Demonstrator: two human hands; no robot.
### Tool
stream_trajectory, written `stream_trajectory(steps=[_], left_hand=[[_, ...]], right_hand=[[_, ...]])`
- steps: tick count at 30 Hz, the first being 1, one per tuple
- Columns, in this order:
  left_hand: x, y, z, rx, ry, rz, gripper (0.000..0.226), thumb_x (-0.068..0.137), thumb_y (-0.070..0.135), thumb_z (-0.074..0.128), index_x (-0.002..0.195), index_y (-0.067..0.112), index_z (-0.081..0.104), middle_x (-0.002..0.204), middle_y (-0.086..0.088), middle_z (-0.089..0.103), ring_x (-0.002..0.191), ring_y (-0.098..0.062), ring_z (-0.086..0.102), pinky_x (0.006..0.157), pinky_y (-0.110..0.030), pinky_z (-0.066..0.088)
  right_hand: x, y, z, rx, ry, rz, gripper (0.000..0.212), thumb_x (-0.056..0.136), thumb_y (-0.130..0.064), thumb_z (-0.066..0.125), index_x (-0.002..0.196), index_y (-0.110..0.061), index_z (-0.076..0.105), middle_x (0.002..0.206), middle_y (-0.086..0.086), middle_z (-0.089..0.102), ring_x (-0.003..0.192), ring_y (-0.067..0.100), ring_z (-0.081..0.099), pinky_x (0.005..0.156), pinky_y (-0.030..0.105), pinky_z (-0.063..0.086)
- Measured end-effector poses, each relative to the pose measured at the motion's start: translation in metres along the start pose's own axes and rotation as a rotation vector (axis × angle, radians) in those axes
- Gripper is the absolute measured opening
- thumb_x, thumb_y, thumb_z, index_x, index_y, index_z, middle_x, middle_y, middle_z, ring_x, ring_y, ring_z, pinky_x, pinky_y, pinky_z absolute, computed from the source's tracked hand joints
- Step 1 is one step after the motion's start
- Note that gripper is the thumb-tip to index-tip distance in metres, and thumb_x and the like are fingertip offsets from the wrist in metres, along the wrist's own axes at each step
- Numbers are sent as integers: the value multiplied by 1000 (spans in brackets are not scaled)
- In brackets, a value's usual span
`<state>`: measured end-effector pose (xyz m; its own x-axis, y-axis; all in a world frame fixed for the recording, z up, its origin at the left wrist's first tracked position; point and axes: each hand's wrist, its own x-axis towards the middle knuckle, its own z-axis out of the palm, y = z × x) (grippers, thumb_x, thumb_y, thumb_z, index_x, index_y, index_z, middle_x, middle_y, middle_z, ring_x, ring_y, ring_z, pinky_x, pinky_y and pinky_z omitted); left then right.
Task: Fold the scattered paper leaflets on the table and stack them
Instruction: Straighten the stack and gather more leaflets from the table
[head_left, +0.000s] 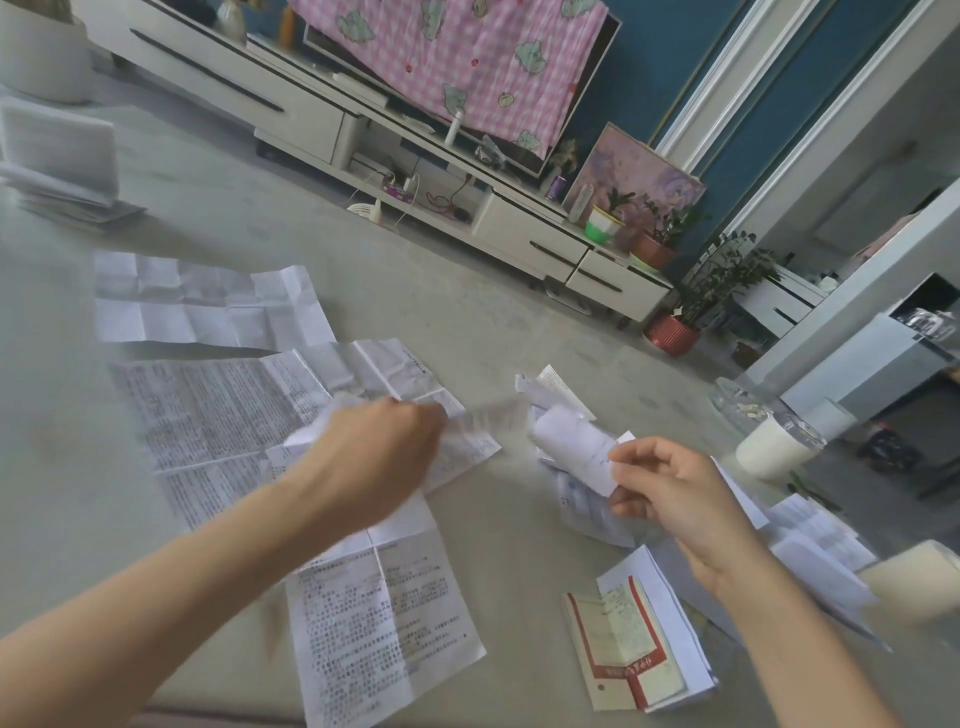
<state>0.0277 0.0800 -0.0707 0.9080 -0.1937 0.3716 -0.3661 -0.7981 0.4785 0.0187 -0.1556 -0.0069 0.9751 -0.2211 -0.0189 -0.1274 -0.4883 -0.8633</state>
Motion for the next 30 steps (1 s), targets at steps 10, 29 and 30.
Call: stream_trajectory(steps=[10,29,30], left_hand=[[7,9,-26,-784,507,-269,29,98,27,45,97,3,61,93,-9,68,82,-21,61,79,-41,51],[4,15,-26,-1284,-77,-410,17,90,28,56,99,16,65,100,-10,72,91,-23,69,87,-42,53],[4,15,-26,-1263,-92,-404,22,90,31,56,98,14,66,99,-11,72,91,-25,69,88,-44,53]], right_hand=[[-17,-7,9,-575,-79,-95,8,88,-15,57,84,-18,62,78,-8,62,38,11,56,39,16,37],[-23,-49,58,-580,-260,-581,67,68,-40,79,127,-44,48,143,-25,19,131,-6,13,109,20,15],[-24,-50,60,-592,-281,-618,66,68,-38,80,127,-40,50,140,-27,28,130,-5,22,111,22,19]])
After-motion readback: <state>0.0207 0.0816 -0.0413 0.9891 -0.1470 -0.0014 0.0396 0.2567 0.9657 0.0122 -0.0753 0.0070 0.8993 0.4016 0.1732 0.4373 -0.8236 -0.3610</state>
